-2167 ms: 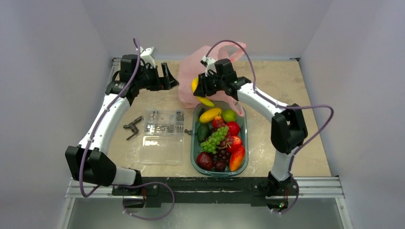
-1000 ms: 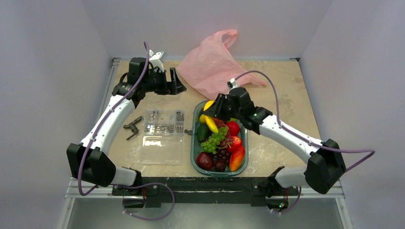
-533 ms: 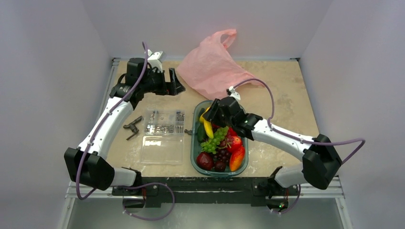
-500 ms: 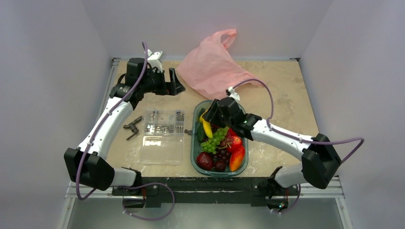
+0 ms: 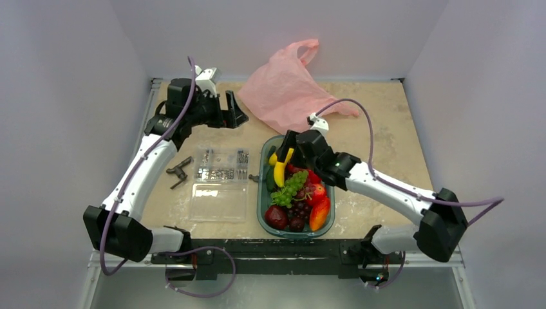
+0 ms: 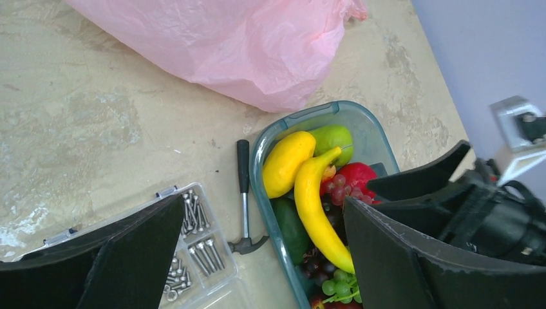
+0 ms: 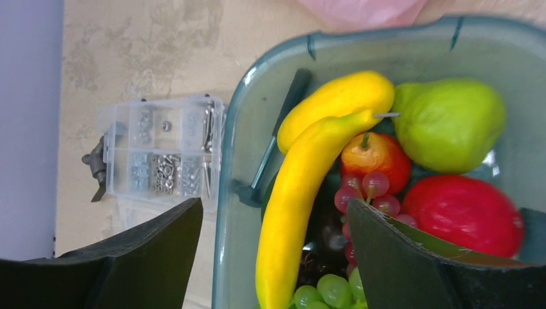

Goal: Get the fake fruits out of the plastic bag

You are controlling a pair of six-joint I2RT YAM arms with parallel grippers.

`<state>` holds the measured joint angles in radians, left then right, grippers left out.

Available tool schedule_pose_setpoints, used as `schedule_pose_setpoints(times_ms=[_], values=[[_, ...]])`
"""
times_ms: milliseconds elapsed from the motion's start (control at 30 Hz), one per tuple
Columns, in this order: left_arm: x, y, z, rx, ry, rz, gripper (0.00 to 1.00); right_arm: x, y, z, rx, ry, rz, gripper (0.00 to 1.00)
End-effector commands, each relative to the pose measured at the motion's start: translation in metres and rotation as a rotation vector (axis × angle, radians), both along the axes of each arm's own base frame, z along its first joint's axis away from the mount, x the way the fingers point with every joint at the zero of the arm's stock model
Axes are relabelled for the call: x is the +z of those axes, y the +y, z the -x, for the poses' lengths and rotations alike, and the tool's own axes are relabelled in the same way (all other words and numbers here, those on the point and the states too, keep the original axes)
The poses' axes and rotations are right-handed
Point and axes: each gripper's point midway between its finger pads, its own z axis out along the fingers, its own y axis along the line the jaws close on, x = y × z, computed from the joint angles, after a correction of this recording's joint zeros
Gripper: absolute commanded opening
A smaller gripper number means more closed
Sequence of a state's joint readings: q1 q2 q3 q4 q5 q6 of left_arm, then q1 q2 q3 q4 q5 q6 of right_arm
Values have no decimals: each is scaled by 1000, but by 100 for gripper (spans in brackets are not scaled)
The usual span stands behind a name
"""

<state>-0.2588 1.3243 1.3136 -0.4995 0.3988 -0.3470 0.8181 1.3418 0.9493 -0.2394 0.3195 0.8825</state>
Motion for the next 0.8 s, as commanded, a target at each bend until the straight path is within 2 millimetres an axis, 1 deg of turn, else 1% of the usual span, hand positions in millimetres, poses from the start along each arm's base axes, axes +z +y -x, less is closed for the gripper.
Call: schedule_pose_setpoints(times_ms=[0, 100, 167, 233, 300, 367, 433, 533, 567, 600, 667, 767], values=[[29, -5, 7, -40, -118, 28, 93, 74, -35, -7, -27, -214, 90, 86], [37, -10, 14, -67, -168, 17, 93, 99, -64, -1, -63, -295, 154, 98], [44, -13, 21, -87, -215, 2, 93, 122, -86, 5, -91, -367, 181, 99], [54, -15, 28, -100, -265, -15, 94, 141, -108, 12, -133, -425, 203, 99], [65, -14, 38, -98, -293, 4, 94, 159, -127, 19, -156, -485, 224, 99], [79, -9, 52, -87, -325, 35, 93, 176, -143, 27, -183, -532, 227, 99], [94, -1, 69, -64, -369, 56, 94, 192, -159, 36, -207, -573, 225, 99], [117, 17, 97, -19, -451, 61, 96, 213, -182, 48, -252, -617, 225, 99], [119, 22, 103, -12, -458, 48, 96, 220, -188, 52, -268, -634, 217, 99], [122, 28, 114, -6, -459, 32, 97, 225, -197, 55, -293, -648, 215, 99], [133, 39, 130, 14, -475, 4, 97, 236, -206, 62, -312, -688, 188, 99], [148, 55, 149, 63, -521, -1, 97, 245, -215, 68, -334, -720, 159, 99]])
